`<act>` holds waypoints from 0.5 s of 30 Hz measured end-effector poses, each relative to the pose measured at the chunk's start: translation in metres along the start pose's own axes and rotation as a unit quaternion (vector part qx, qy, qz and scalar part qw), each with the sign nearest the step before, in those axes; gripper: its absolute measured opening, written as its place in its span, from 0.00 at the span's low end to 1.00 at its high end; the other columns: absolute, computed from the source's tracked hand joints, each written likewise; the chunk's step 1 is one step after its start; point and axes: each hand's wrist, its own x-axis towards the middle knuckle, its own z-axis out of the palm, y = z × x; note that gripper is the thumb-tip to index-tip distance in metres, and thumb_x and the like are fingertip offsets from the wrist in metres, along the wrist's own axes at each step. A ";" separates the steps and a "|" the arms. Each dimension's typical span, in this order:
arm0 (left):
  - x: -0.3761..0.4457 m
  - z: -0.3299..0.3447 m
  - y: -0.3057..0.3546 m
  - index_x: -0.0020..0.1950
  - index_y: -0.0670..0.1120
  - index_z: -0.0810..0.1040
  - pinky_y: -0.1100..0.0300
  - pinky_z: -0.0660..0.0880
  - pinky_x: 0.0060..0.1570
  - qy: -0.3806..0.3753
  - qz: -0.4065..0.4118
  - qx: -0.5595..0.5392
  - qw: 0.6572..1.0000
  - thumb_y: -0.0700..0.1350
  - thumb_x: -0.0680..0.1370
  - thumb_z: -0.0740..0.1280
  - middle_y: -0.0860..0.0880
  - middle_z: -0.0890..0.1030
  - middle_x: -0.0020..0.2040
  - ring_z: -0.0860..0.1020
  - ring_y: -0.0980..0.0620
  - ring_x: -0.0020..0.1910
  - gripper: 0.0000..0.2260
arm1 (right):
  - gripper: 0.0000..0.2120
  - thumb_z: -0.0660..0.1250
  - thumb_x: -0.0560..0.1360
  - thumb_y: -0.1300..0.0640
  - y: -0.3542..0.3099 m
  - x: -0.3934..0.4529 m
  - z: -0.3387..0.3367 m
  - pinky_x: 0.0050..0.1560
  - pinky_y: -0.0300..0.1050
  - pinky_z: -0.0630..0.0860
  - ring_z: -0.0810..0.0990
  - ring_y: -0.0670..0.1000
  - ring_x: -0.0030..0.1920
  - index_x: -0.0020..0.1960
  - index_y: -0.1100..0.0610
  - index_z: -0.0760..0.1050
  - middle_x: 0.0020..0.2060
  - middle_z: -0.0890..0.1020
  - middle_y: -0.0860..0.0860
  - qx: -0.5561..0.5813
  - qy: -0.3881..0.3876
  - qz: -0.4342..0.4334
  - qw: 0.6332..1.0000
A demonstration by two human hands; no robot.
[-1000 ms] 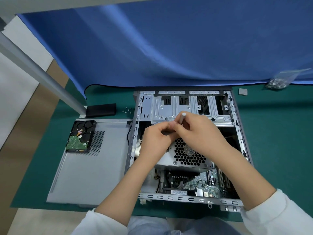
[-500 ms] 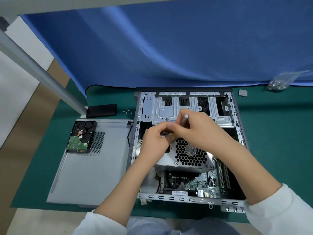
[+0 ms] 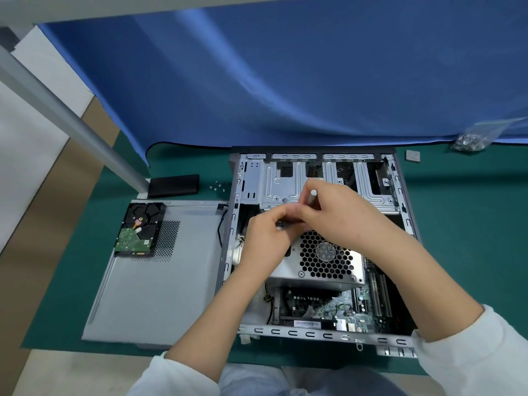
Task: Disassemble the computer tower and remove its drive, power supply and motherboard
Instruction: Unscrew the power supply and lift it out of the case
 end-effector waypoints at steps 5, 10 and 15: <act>-0.003 0.000 0.002 0.38 0.66 0.79 0.74 0.71 0.38 -0.007 0.007 -0.006 1.000 0.47 0.70 0.71 0.63 0.82 0.37 0.78 0.66 0.37 0.11 | 0.11 0.57 0.78 0.42 -0.006 -0.001 0.003 0.30 0.43 0.64 0.75 0.46 0.34 0.45 0.48 0.68 0.34 0.77 0.44 -0.035 0.016 0.002 0.999; -0.004 -0.004 -0.002 0.36 0.67 0.77 0.74 0.67 0.34 -0.026 0.038 0.025 0.999 0.43 0.72 0.69 0.63 0.78 0.35 0.74 0.64 0.34 0.16 | 0.02 0.62 0.74 0.51 -0.006 -0.003 -0.003 0.32 0.43 0.68 0.75 0.45 0.34 0.45 0.47 0.68 0.35 0.77 0.44 0.003 -0.028 -0.008 1.000; -0.002 0.000 -0.005 0.32 0.65 0.77 0.74 0.65 0.30 0.011 0.009 0.029 0.999 0.39 0.71 0.71 0.61 0.76 0.29 0.71 0.63 0.29 0.19 | 0.06 0.60 0.74 0.47 -0.008 -0.002 -0.003 0.35 0.45 0.72 0.75 0.47 0.36 0.42 0.49 0.70 0.36 0.77 0.45 -0.033 -0.039 -0.003 0.999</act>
